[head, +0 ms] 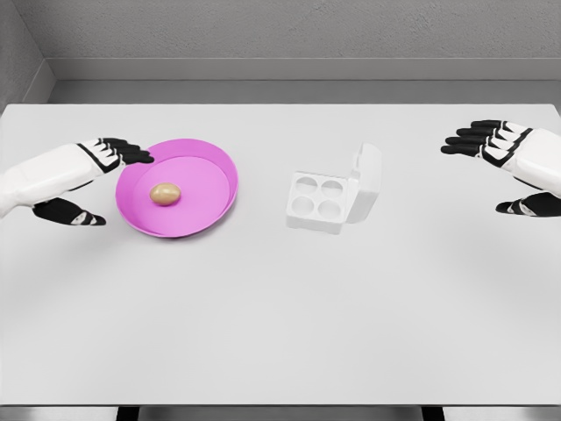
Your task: Pack egg into the box and close the box lid
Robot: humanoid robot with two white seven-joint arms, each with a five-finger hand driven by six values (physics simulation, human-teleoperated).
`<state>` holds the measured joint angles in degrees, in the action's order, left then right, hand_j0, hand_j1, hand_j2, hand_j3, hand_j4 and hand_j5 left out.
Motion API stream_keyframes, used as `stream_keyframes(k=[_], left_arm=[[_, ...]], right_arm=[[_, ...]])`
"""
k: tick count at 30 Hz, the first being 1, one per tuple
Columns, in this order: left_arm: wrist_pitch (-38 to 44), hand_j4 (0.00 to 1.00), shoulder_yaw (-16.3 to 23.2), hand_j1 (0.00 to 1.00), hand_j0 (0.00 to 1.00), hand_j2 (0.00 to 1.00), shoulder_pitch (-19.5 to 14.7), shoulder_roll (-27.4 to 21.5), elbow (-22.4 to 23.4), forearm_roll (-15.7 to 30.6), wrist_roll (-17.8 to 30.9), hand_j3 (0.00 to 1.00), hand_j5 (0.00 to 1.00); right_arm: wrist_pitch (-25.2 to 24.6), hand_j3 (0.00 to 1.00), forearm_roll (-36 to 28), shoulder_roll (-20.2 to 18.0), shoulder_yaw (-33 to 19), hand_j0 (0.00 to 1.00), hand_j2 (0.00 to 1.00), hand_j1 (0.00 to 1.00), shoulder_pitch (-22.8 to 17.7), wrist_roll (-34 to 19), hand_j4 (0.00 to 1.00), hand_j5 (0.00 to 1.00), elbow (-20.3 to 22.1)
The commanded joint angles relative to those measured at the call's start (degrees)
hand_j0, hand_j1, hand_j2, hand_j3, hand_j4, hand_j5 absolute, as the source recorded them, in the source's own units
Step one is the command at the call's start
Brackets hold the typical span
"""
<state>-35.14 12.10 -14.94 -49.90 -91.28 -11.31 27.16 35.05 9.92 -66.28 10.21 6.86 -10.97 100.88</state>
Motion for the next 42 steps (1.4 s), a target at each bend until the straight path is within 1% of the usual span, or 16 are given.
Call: stream_keyframes(k=[1, 6, 7, 9, 11, 13, 16, 18, 21, 23, 30, 32, 35, 39, 41, 42], left_arm=[[0.14, 1.00, -0.06, 1.00, 1.00, 1.00, 0.00, 0.15, 0.14, 0.50, 0.26, 1.00, 1.00], [0.14, 1.00, -0.06, 1.00, 1.00, 1.00, 0.00, 0.07, 0.22, 0.41, 0.26, 1.00, 1.00], [0.14, 1.00, -0.14, 1.00, 1.00, 1.00, -0.09, 0.24, 0.14, 0.41, 0.43, 1.00, 1.00], [0.14, 1.00, -3.48, 1.00, 1.00, 1.00, -0.97, 1.64, 0.14, 0.50, 7.84, 1.00, 1.00], [0.14, 1.00, -4.36, 1.00, 1.00, 1.00, -3.51, 4.64, 0.14, 0.32, 7.84, 1.00, 1.00], [0.14, 1.00, -4.01, 1.00, 1.00, 1.00, -3.52, 4.55, 1.01, 0.50, 7.84, 1.00, 1.00], [0.14, 1.00, 1.87, 1.00, 1.00, 1.00, -7.64, 3.85, 2.95, 0.85, 7.84, 1.00, 1.00], [0.14, 1.00, 9.61, 1.00, 1.00, 1.00, -11.86, 3.76, 3.21, 6.91, 7.84, 1.00, 1.00], [0.14, 1.00, 11.10, 1.00, 1.00, 1.00, -13.18, 3.06, 2.95, 6.65, 7.84, 1.00, 1.00], [0.14, 1.00, 14.97, 1.00, 1.00, 1.00, -15.82, 1.30, 2.77, 6.83, 7.84, 1.00, 1.00], [3.23, 0.96, 15.41, 0.96, 0.96, 0.96, -17.14, 1.82, 4.00, 7.18, 7.84, 0.96, 0.96], [3.23, 0.92, 15.32, 0.92, 0.92, 0.92, -17.05, 2.26, 6.64, 11.04, 7.84, 0.92, 0.92], [3.23, 0.92, 15.24, 0.92, 0.92, 0.92, -17.14, 3.41, 8.84, 14.65, 7.84, 0.92, 0.92], [1.21, 0.96, 15.41, 0.96, 0.96, 0.96, -16.96, 3.49, 8.84, 14.74, 7.84, 0.96, 0.96], [1.92, 0.82, 15.68, 0.82, 0.82, 0.82, -16.88, 5.43, 9.71, 14.65, 7.84, 0.82, 0.82], [1.92, 0.82, 15.76, 0.82, 0.82, 0.82, -16.88, 6.48, 10.86, 14.56, 7.84, 0.82, 0.82]], right_arm=[[-0.05, 1.00, -0.42, -0.08, -0.01, 1.00, 1.00, 1.00, 0.00, 0.08, 1.00, 1.00, 0.02], [-0.05, 1.00, -0.42, 0.19, -0.01, 1.00, 1.00, 1.00, 0.09, 0.08, 1.00, 1.00, -0.16], [-0.05, 1.00, -0.42, 1.77, 0.08, 1.00, 1.00, 1.00, -0.09, 0.08, 1.00, 1.00, -0.77], [-0.05, 1.00, -0.33, 4.14, 0.96, 1.00, 1.00, 1.00, -0.09, -0.10, 1.00, 1.00, -4.29], [-0.05, 1.00, 1.25, 5.72, 1.31, 1.00, 1.00, 1.00, -0.35, -2.65, 1.00, 1.00, -4.99], [-0.05, 1.00, 1.60, 6.43, 1.75, 1.00, 1.00, 1.00, -0.35, -3.09, 1.00, 1.00, -6.31], [-0.05, 1.00, 1.77, 6.96, 2.80, 1.00, 1.00, 1.00, -0.35, -3.18, 1.00, 1.00, -7.98], [-0.05, 1.00, 3.18, 8.63, 3.77, 1.00, 1.00, 1.00, -0.35, -3.18, 1.00, 1.00, -9.21], [-0.05, 1.00, 3.88, 10.38, 4.65, 1.00, 1.00, 1.00, 0.18, -3.18, 1.00, 1.00, -10.79], [-0.05, 1.00, 5.20, 10.74, 4.74, 1.00, 1.00, 1.00, 0.18, -3.18, 1.00, 1.00, -11.06], [-0.05, 1.00, 6.34, 11.70, 5.88, 1.00, 1.00, 1.00, 0.35, -3.18, 1.00, 1.00, -11.76], [-0.05, 1.00, 7.14, 13.72, 5.88, 1.00, 1.00, 1.00, 2.28, -4.50, 1.00, 1.00, -12.73], [-0.05, 1.00, 7.14, 13.90, 6.84, 1.00, 1.00, 1.00, 5.01, -4.58, 1.00, 1.00, -14.05], [-0.05, 1.00, 7.22, 13.99, 8.16, 1.00, 1.00, 1.00, 6.15, -4.58, 1.00, 1.00, -15.72], [-0.05, 1.00, 7.22, 14.42, 8.43, 1.00, 1.00, 1.00, 6.24, -4.58, 1.00, 1.00, -15.89], [-0.05, 1.00, 7.31, 14.95, 8.51, 1.00, 1.00, 1.00, 6.85, -4.67, 1.00, 1.00, -15.89]])
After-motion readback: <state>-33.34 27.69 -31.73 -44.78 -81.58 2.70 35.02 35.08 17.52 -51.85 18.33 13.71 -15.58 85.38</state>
